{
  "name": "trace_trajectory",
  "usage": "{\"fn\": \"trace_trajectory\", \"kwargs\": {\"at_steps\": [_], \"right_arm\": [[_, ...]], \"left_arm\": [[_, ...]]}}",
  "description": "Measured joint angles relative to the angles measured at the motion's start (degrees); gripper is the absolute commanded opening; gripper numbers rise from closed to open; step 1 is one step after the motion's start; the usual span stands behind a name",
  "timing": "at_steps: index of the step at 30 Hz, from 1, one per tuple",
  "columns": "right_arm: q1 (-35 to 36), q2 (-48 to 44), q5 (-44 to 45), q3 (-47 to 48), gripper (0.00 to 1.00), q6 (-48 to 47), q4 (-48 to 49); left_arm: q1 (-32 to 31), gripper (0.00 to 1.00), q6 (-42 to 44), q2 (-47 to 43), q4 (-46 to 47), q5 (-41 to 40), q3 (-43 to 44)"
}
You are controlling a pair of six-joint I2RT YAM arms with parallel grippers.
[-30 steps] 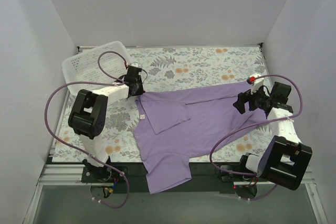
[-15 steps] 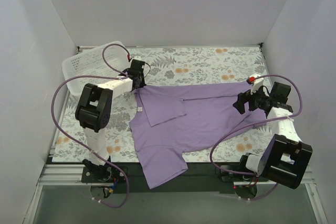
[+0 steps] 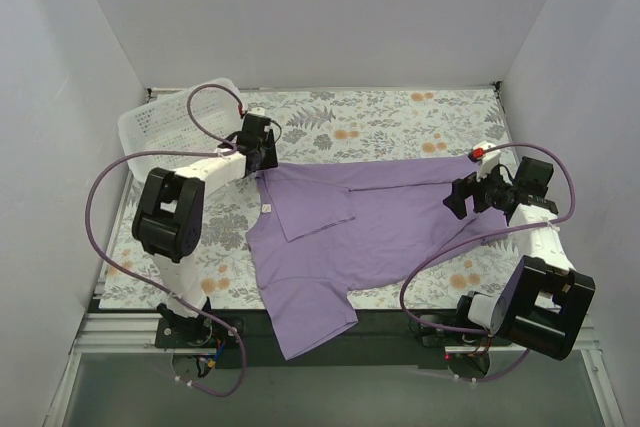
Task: Fold and stack the t-shirts
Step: Fold the tshirt
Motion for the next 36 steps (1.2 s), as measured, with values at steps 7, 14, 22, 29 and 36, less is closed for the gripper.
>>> {"fn": "trace_trajectory", "kwargs": {"at_steps": [7,14,22,29,36], "right_arm": [[0.00,-0.24,-0.70,1.25,0.98,-7.78,-7.58],[-0.48,0.00,2.86,7.26,0.98,-23.87,-21.49],[-4.85,6.97,9.77,12.74,0.95,-22.36,-26.64],[-6.71,14.40,10.45,16.52,0.85,-12.74,-27.76],[-6.75,23.89,9.84,22.95,0.74,-1.38,-26.95]], "left_arm": [[-0.07,0.64,0.07,-20.15,0.74,6.69,-7.72],[0.24,0.74,0.02,-43.36,-0.66,10.47,-15.67],[0.57,0.75,-4.70,-57.48,-8.26,16.98,-25.57],[0.59,0.75,-3.67,-63.06,-9.07,18.14,-29.57],[0.59,0.76,-1.86,-66.25,-8.59,17.68,-31.61]]}}
